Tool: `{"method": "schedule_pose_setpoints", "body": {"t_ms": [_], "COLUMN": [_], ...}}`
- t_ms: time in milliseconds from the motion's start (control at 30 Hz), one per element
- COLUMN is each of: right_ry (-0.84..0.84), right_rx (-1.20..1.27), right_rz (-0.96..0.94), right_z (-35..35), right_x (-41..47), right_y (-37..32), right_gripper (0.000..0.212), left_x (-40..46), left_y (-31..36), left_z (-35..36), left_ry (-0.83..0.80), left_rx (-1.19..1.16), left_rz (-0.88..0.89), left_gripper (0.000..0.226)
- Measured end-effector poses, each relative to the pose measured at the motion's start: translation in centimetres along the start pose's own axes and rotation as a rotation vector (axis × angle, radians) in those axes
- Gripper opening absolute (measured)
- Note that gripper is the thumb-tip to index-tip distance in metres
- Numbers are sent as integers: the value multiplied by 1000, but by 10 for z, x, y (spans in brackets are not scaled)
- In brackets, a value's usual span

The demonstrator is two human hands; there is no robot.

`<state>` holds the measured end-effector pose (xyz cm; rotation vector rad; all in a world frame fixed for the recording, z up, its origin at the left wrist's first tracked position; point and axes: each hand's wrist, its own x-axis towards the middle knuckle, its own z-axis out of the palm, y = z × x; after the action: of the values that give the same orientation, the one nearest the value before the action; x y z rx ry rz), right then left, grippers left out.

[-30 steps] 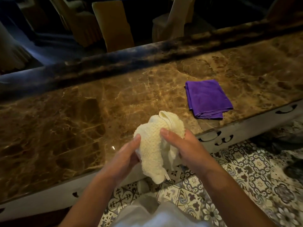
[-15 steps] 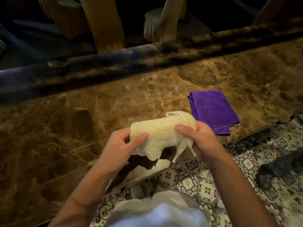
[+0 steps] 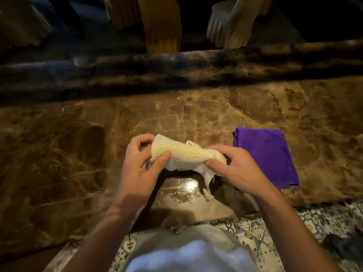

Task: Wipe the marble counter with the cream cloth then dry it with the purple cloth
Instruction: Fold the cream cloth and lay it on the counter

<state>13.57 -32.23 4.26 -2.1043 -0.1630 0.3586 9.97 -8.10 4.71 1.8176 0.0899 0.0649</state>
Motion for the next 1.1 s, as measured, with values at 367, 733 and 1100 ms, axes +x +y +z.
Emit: {"method": "schedule_pose_setpoints", "body": {"t_ms": [367,733,1100], "right_ry": [-151,-423,-101], "right_rx": [628,477,649], "right_rz": [349,62,84], "right_z": [-23,1,-3], "right_x": [16,21,12], "right_y": [39,31,17], "right_gripper": [26,85,22], "left_x": [-12,4,15], "left_y": [26,23,-1], "left_z": [42,34,13], "left_ry": [197,98,96], "left_rx": [-128,-445,-511], "left_rz": [-16,-85,-194], "left_gripper": [22,44,39]}}
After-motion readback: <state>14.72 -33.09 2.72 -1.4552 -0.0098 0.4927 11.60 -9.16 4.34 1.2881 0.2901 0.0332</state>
